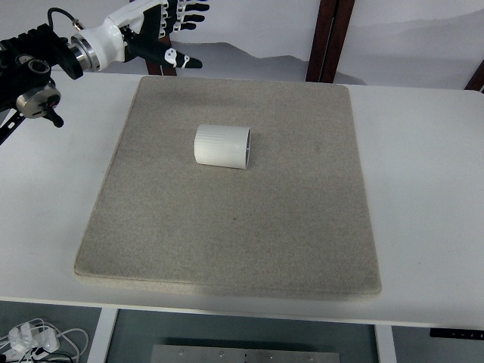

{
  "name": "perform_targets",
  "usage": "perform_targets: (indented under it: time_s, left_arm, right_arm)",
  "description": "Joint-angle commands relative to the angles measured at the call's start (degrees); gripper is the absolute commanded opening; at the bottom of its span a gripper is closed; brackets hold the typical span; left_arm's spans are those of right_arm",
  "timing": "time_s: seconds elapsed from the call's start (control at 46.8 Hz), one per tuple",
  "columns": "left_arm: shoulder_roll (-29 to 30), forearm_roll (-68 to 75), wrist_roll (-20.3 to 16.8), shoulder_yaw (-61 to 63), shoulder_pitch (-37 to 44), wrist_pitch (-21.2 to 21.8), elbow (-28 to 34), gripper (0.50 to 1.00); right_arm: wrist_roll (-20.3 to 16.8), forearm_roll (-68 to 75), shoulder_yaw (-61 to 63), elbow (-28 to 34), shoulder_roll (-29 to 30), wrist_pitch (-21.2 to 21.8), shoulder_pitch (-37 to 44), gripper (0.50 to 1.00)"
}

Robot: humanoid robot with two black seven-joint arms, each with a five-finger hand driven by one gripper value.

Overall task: Flip white cup upright
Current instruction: 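Lower the left hand's fingers onto the side of the white cup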

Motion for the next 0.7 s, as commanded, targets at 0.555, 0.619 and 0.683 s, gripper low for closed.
perform_targets:
  time_s: [0.555,0.619,0.683]
  left_arm:
    - [6.0,13.1,21.0,4.6,-2.2,2.3,-21.5,1.0]
    - [5.7,14.7,21.7,4.6,-2.4,2.3,-21.5,1.0]
    - [5.2,16.7,22.0,4.7,-2.8,2.3,-21.3,1.0]
  right_arm:
    - [0.0,0.0,0.0,0.0,0.0,0.0,0.0,0.952]
    - [0.0,0.0,0.0,0.0,0.0,0.0,0.0,0.952]
    - [0.0,0.0,0.0,0.0,0.0,0.0,0.0,0.952]
